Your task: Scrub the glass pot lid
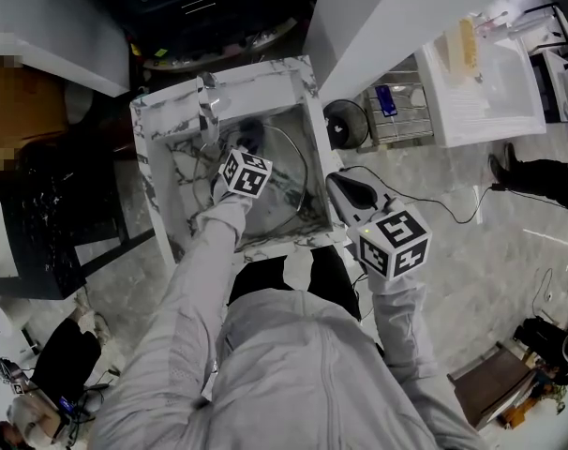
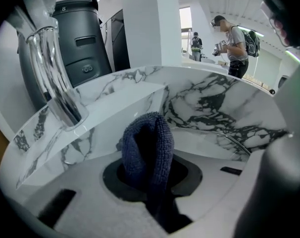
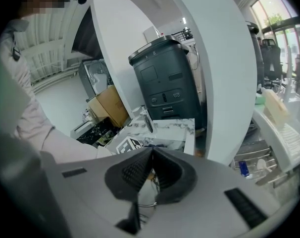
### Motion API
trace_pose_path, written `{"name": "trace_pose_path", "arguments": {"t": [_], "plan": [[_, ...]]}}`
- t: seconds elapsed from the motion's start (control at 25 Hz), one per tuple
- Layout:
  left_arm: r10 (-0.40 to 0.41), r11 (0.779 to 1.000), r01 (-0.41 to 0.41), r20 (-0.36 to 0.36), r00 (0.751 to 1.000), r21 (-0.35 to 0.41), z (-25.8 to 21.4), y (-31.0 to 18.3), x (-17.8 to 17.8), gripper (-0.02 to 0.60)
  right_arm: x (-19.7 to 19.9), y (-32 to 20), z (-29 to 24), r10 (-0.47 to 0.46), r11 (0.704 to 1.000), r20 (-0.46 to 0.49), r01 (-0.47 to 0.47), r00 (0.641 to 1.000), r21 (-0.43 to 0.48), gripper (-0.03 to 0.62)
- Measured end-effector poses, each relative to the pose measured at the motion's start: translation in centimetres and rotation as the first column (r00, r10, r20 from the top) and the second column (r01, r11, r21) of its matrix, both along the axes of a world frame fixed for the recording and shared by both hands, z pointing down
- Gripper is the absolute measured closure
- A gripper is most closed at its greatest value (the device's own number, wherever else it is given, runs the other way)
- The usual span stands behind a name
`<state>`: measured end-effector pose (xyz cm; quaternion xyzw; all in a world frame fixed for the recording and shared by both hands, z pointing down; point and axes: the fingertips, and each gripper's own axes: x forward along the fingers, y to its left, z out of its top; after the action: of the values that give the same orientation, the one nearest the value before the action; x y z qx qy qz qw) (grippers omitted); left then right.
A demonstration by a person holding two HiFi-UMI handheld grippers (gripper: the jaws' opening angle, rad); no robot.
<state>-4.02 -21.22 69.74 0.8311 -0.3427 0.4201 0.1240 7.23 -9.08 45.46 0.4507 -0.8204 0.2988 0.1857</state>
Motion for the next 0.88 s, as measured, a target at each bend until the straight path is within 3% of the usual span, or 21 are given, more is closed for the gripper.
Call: {"name": "trace_pose_path", "arguments": {"t": [0.48,0.72,0.88], "plan": [[0.19,0.981,-0.191,-0.028,0.981,-0.043,0.2,3.7,4.6,0.503,0.4,0.7,0.1,0.038,0.999,0.002,-0.038,0.999,0.005,0.565],[0.315,0.945,-0.319,-0.064,0.947,-0.075,0.3,7.1,7.3,0.503,0.3,1.1,0.2,0.042,0.999,0.005,-0.042,0.999,-0.001,0.565],[0.397,0.906,-0.406,-0.093,0.913,-0.122,0.6,10.1,8.2,0.503,0.3,1.2,0.1,0.045,0.999,0.006,-0.045,0.999,0.001,0.565]]}}
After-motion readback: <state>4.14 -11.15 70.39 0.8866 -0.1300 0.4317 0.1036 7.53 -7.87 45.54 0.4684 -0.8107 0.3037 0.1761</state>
